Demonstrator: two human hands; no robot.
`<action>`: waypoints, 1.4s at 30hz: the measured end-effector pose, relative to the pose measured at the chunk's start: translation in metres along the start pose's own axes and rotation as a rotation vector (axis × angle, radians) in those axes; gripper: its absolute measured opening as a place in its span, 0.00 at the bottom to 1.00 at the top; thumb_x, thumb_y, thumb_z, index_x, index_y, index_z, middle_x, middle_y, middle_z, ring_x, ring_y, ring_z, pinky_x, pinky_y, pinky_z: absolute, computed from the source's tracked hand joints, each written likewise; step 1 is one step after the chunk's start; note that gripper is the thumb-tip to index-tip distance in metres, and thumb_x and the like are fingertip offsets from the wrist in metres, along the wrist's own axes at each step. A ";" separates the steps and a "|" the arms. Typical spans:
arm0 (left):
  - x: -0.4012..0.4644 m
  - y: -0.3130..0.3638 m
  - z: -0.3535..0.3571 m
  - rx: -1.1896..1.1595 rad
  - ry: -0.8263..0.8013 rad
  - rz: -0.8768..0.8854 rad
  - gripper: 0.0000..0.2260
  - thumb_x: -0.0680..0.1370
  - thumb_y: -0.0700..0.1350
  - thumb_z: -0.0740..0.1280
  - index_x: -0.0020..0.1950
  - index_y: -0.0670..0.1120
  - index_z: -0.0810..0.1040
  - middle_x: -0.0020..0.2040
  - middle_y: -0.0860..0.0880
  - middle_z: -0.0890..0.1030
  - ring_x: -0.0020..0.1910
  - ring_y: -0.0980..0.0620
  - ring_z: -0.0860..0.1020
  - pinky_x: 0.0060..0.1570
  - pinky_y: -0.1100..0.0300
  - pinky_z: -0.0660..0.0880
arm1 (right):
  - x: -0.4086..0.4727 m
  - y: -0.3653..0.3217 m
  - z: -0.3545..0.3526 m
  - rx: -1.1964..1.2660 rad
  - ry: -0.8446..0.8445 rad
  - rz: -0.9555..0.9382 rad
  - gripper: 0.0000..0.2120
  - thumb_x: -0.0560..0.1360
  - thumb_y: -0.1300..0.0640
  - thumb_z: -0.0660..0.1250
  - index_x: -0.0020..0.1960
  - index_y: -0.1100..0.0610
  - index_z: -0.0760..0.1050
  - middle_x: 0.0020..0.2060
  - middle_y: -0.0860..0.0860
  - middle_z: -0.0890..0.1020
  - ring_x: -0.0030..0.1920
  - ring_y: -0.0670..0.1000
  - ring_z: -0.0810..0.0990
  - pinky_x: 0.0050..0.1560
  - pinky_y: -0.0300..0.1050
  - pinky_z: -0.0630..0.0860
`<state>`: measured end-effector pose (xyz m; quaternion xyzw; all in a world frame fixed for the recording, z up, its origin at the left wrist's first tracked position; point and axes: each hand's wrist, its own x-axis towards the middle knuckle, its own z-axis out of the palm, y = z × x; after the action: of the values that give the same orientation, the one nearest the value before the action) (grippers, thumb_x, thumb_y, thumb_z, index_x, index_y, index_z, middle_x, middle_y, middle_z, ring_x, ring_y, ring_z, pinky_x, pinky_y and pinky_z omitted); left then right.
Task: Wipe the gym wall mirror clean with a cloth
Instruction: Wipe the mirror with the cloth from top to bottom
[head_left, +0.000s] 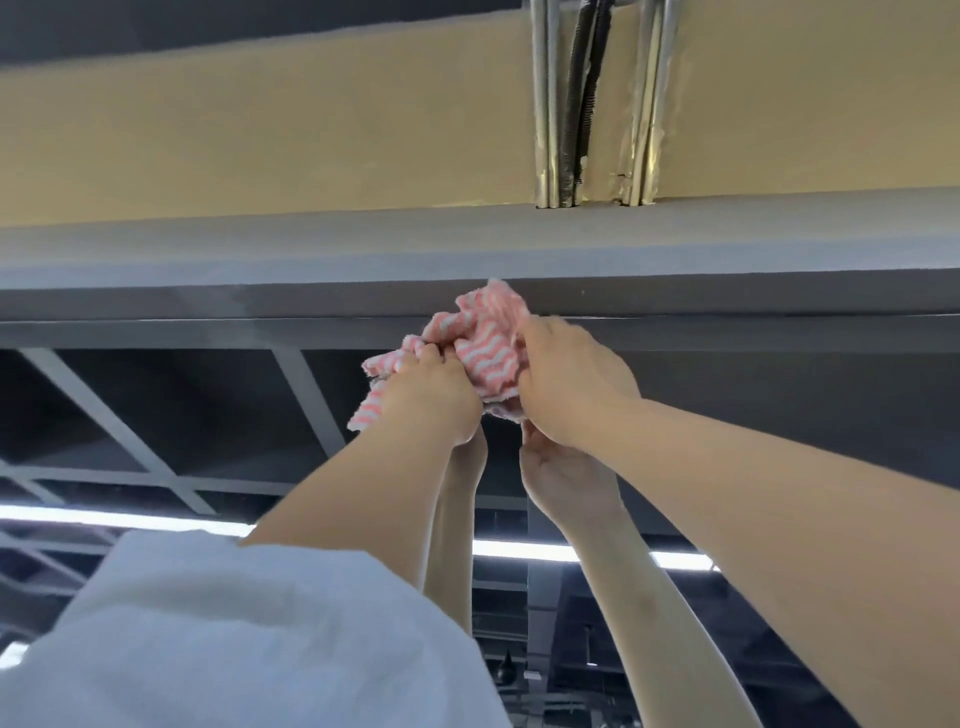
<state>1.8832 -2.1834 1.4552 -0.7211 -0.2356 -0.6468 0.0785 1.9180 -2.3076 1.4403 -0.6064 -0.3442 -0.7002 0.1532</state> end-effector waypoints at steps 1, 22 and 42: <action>0.000 -0.007 0.001 0.007 0.002 0.005 0.30 0.81 0.48 0.59 0.79 0.46 0.48 0.78 0.43 0.49 0.75 0.37 0.52 0.69 0.40 0.57 | 0.002 -0.007 0.001 -0.007 0.054 -0.022 0.20 0.79 0.57 0.58 0.70 0.57 0.61 0.63 0.55 0.70 0.60 0.55 0.71 0.47 0.45 0.64; 0.033 -0.215 -0.003 -0.002 0.027 0.189 0.28 0.82 0.51 0.55 0.79 0.49 0.46 0.78 0.41 0.48 0.75 0.37 0.48 0.71 0.42 0.52 | 0.073 -0.212 0.061 -0.330 0.068 -0.125 0.17 0.83 0.51 0.48 0.67 0.54 0.68 0.52 0.52 0.79 0.55 0.56 0.72 0.63 0.52 0.62; 0.027 -0.198 0.010 -0.062 0.002 0.172 0.23 0.80 0.63 0.43 0.75 0.67 0.44 0.79 0.50 0.40 0.76 0.40 0.38 0.69 0.32 0.40 | 0.070 -0.175 0.076 -0.063 -0.328 0.272 0.28 0.83 0.48 0.46 0.79 0.46 0.38 0.78 0.49 0.38 0.75 0.63 0.33 0.73 0.66 0.39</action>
<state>1.8062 -1.9989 1.4418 -0.7401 -0.1526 -0.6454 0.1119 1.8490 -2.1175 1.4575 -0.7575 -0.2575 -0.5755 0.1695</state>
